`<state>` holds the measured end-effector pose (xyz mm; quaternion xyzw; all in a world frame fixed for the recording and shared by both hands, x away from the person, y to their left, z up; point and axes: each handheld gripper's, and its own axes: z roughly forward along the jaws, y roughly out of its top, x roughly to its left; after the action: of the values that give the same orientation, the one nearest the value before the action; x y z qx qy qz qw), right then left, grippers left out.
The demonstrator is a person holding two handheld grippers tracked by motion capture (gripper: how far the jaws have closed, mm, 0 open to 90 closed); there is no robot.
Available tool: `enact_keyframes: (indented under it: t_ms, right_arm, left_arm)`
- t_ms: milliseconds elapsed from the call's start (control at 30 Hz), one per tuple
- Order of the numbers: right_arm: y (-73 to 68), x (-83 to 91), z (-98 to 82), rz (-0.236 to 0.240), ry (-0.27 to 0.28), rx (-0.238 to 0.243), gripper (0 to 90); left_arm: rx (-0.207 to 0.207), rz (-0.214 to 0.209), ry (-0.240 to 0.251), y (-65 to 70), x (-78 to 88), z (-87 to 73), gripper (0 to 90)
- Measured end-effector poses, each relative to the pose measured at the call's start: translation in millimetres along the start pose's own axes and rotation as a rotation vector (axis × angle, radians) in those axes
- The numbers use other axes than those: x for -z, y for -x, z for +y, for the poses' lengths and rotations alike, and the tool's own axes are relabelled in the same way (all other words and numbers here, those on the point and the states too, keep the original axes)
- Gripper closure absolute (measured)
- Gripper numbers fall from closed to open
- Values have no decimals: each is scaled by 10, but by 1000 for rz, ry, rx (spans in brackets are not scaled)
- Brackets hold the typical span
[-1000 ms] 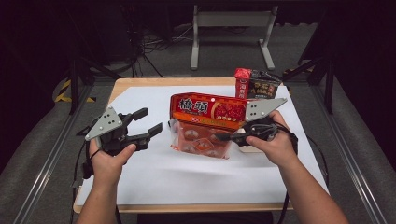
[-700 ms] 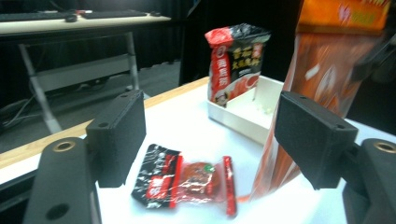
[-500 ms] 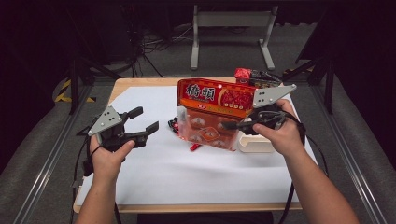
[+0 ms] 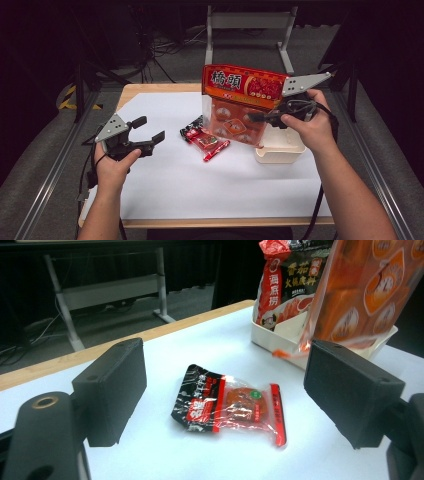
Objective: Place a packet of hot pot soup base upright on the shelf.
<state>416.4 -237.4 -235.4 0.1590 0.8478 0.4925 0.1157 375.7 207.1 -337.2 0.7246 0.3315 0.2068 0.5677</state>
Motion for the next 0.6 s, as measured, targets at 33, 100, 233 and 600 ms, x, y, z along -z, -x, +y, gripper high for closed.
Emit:
enact_keyframes:
  t_ms: [33,100,233,600]
  right_arm:
    - [17,11,2,-4,0,-2,703]
    - [45,29,7,-13,-1,-5,703]
    - [127,88,25,-47,-7,-10,703]
    - [315,212,-34,-100,-1,-42,703]
  left_arm:
    - [4,-8,5,-14,-7,-9,179]
    - [9,-15,6,-23,-9,-14,179]
    - [20,-14,-2,-53,-14,-35,177]
    - [34,7,-5,-116,-16,-77,172]
